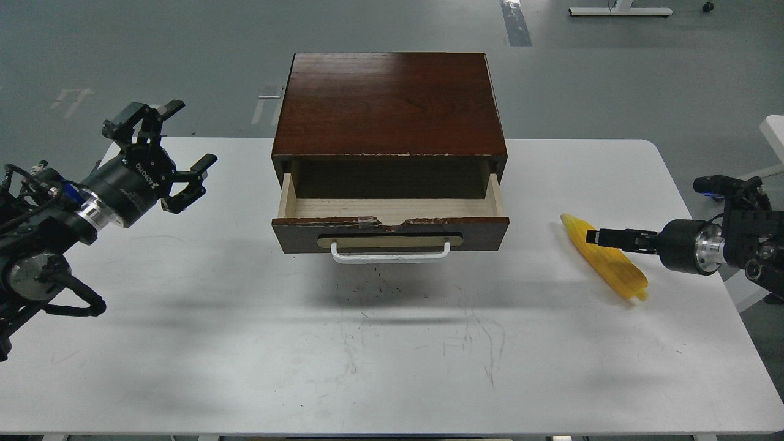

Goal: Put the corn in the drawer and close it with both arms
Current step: 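Lower the right gripper onto the yellow corn cob and grasp it, then lift the corn cob with the right gripper and carry it over the drawer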

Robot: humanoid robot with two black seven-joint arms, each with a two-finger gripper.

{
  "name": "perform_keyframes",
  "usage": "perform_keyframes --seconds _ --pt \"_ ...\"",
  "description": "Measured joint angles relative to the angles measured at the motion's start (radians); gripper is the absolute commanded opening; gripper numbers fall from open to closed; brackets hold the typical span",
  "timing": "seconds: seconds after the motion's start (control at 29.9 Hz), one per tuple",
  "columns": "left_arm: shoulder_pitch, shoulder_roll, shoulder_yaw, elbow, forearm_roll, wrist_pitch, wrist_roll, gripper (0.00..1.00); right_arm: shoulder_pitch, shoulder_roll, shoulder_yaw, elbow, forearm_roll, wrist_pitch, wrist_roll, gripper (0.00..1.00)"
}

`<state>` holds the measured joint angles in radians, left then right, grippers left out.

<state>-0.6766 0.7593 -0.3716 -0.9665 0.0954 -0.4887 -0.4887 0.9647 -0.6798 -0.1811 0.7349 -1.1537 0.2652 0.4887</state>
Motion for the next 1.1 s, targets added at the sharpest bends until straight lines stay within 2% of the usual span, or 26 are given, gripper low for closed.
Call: perform_keyframes --seconds 0.17,0.33,0.43,0.5,0.57,0.63,0.67,0.7,0.94,1.1 --pt "0.0 0.0 0.001 0.0 0.001 0.0 0.0 1.0 0.001 0.03 -0.031 -0.016 -0.006 -0.001 0.0 0.99" --pt "-0.001 -0.002 0.002 0.0 0.001 0.0 0.0 1.0 0.002 0.032 -0.053 -0.024 -0.028 -0.001 0.0 0.92" --pt "-0.001 -0.003 0.003 0.0 0.001 0.0 0.0 1.0 0.002 0.032 -0.064 -0.024 -0.032 -0.001 0.0 0.77" --pt "-0.001 -0.003 0.003 0.0 0.001 0.0 0.0 1.0 0.002 0.032 -0.068 -0.023 -0.032 -0.001 0.0 0.6" --pt "-0.001 -0.003 0.003 -0.001 0.001 0.0 0.0 1.0 0.001 0.032 -0.071 -0.022 -0.033 -0.001 0.0 0.52" --pt "-0.001 -0.002 0.003 -0.001 0.002 0.0 0.0 1.0 0.001 0.03 -0.078 -0.021 -0.033 -0.001 0.0 0.38" --pt "-0.001 -0.002 0.003 -0.001 0.002 0.0 0.0 1.0 0.001 0.03 -0.083 -0.02 -0.034 -0.001 0.0 0.27" --pt "-0.001 -0.001 0.003 -0.001 0.002 0.0 0.0 1.0 0.001 0.03 -0.088 -0.02 -0.034 -0.001 0.0 0.23" --pt "-0.001 0.002 0.003 -0.006 0.009 0.0 0.0 1.0 0.037 0.02 -0.098 -0.002 -0.034 -0.001 0.0 0.23" --pt "-0.001 0.004 0.003 -0.012 0.026 0.0 0.0 1.0 0.188 -0.015 -0.094 0.064 -0.029 0.0 0.0 0.24"
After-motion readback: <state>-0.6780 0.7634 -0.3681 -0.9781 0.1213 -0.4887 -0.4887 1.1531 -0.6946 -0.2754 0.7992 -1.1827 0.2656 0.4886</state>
